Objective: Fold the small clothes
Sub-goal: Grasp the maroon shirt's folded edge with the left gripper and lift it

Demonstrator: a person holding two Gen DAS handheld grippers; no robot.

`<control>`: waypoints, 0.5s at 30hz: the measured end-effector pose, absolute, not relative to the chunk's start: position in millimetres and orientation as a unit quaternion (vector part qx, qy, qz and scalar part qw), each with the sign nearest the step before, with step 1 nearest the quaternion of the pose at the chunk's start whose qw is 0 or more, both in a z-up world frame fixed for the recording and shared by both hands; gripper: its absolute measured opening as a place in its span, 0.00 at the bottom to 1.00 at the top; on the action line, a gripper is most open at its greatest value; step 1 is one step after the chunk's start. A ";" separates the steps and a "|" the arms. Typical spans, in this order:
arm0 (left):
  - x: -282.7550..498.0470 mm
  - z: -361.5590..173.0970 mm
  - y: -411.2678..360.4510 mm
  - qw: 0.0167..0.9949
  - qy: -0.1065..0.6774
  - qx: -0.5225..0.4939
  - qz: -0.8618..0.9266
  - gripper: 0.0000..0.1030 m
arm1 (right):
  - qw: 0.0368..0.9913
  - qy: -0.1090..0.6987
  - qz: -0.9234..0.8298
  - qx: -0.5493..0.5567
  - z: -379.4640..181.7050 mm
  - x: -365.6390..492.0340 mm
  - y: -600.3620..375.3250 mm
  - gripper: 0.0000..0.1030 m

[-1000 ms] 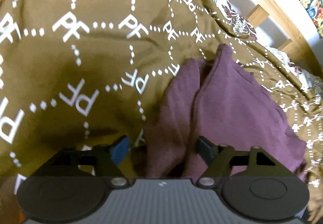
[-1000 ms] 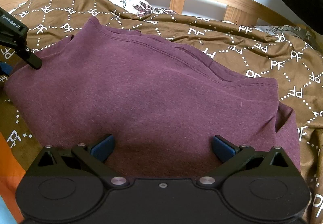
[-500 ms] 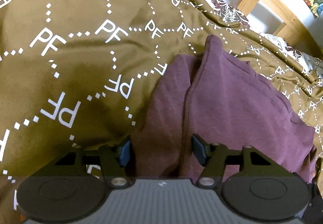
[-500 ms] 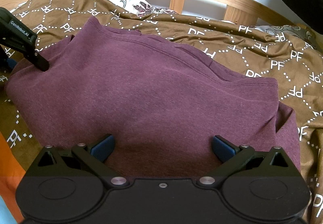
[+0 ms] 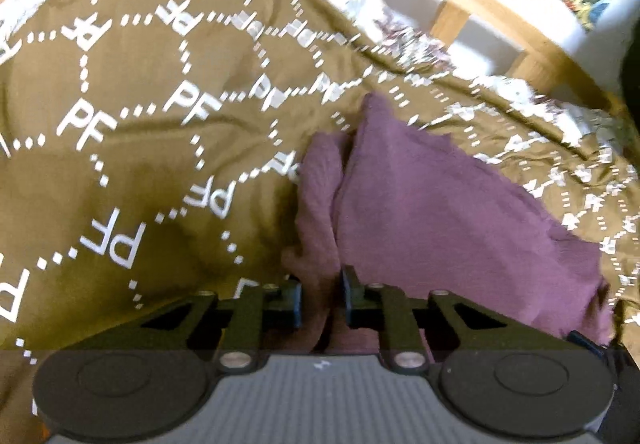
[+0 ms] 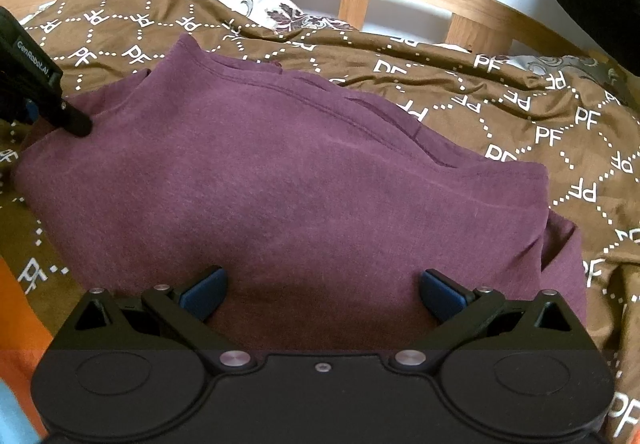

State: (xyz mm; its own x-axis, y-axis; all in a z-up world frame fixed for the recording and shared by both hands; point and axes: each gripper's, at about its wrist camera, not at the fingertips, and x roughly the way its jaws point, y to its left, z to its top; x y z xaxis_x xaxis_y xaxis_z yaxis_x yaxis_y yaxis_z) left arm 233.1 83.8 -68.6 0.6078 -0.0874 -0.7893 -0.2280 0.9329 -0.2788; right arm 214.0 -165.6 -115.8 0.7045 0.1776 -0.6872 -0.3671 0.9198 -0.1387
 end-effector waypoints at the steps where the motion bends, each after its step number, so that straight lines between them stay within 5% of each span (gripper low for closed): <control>1: 230.6 -62.9 81.5 0.882 0.435 -0.179 0.034 0.17 | 0.913 0.355 0.151 -0.133 -112.5 214.1 -166.8 0.99; 15: 242.6 34.6 -74.9 0.917 0.394 -0.039 -0.053 0.15 | 0.942 0.326 0.059 0.046 -51.6 216.5 -269.9 0.99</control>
State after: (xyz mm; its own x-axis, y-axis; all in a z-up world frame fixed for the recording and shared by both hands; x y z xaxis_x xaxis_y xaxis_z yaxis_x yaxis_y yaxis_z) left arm 242.6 -74.9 34.6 0.6838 -0.1274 -0.7185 0.0662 0.9914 -0.1128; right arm 216.5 -269.9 -51.6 0.7800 0.1417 -0.6095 -0.0811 0.9887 0.1260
